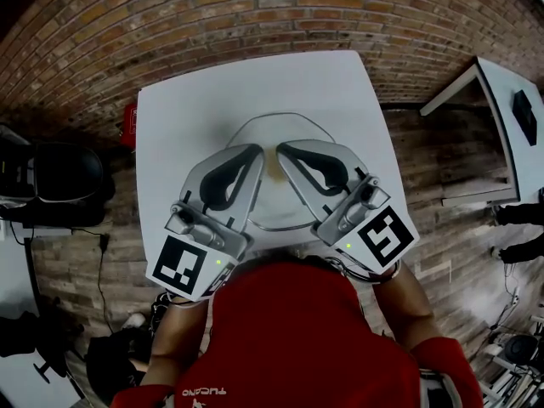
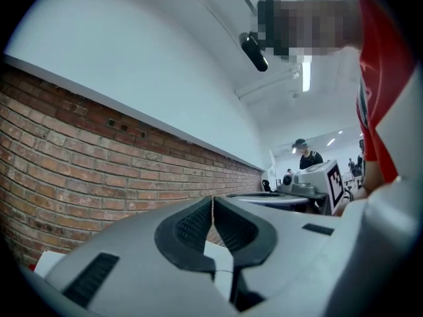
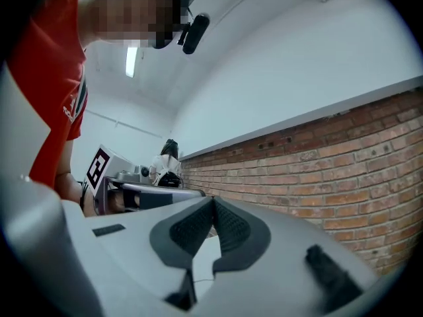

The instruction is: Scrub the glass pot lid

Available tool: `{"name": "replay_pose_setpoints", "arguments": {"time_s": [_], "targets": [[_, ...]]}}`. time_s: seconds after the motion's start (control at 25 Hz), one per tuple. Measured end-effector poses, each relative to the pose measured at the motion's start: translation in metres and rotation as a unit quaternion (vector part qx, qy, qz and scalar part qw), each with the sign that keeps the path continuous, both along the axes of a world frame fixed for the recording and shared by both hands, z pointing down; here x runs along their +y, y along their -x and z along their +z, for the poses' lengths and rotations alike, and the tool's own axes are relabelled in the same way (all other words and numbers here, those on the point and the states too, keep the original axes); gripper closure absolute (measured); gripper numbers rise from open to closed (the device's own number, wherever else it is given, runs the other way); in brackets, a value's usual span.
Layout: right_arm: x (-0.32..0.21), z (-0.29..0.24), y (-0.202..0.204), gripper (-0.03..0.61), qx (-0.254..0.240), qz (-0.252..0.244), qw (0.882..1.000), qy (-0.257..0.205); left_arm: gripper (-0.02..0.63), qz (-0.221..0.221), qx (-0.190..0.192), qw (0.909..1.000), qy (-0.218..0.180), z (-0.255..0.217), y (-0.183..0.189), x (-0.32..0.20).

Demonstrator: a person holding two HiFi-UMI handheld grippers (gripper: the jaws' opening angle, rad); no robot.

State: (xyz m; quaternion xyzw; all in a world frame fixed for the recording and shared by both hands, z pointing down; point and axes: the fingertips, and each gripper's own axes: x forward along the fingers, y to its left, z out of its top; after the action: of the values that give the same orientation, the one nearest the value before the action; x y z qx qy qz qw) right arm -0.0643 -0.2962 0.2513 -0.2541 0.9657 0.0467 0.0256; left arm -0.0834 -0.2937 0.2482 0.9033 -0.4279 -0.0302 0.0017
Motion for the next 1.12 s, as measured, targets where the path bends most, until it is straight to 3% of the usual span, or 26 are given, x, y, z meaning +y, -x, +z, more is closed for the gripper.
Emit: {"name": "replay_pose_setpoints", "arguments": {"time_s": [0.2, 1.12], "targets": [[-0.001, -0.003, 0.000, 0.549, -0.013, -0.012, 1.000, 0.011, 0.592, 0.003, 0.004, 0.9999, -0.013, -0.007, 0.001, 0.004], [0.006, 0.008, -0.001, 0.549, 0.001, -0.006, 1.000, 0.024, 0.597, 0.008, 0.008, 0.9999, 0.008, 0.007, -0.003, 0.006]]}}
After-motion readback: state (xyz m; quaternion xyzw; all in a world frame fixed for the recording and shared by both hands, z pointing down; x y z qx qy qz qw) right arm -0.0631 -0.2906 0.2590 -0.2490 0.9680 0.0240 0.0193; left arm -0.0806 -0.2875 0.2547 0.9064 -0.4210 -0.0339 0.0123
